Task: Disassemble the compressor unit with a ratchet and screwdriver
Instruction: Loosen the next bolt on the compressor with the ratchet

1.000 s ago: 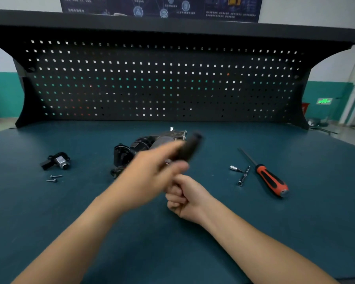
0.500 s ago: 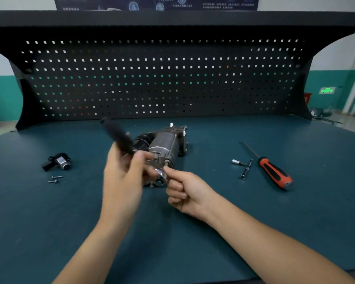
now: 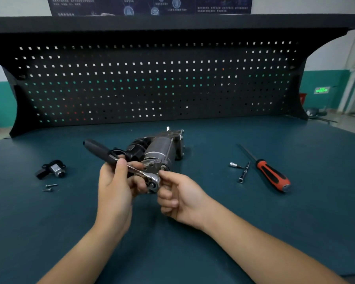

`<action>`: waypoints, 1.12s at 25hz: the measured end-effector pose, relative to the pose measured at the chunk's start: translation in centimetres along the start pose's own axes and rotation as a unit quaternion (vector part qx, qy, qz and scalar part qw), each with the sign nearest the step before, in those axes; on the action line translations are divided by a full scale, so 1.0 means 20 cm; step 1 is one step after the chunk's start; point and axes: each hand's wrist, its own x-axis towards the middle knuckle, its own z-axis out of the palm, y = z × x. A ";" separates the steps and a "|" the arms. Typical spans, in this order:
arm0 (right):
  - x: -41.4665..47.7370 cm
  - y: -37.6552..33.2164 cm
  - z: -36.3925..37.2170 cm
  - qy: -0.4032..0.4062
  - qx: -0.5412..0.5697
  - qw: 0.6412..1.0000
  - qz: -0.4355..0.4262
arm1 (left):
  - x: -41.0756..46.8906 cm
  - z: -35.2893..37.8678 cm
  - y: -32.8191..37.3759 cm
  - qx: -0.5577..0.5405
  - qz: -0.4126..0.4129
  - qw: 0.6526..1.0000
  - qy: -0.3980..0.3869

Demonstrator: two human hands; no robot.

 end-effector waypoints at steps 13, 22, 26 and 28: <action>-0.01 -0.06 -0.06 0.219 -0.276 0.928 -0.125 | -0.03 -0.02 -0.03 0.307 0.324 0.872 -0.202; 0.14 -0.04 -0.12 0.231 -0.689 0.664 -0.177 | 0.02 -0.03 -0.04 0.301 0.344 0.862 -0.219; 0.22 -0.05 -0.13 0.239 -0.681 0.675 -0.157 | 0.09 -0.01 -0.03 0.298 0.315 0.869 -0.237; 0.26 -0.11 -0.12 0.224 -0.581 0.778 -0.079 | 0.16 0.01 -0.03 0.309 0.294 0.873 -0.237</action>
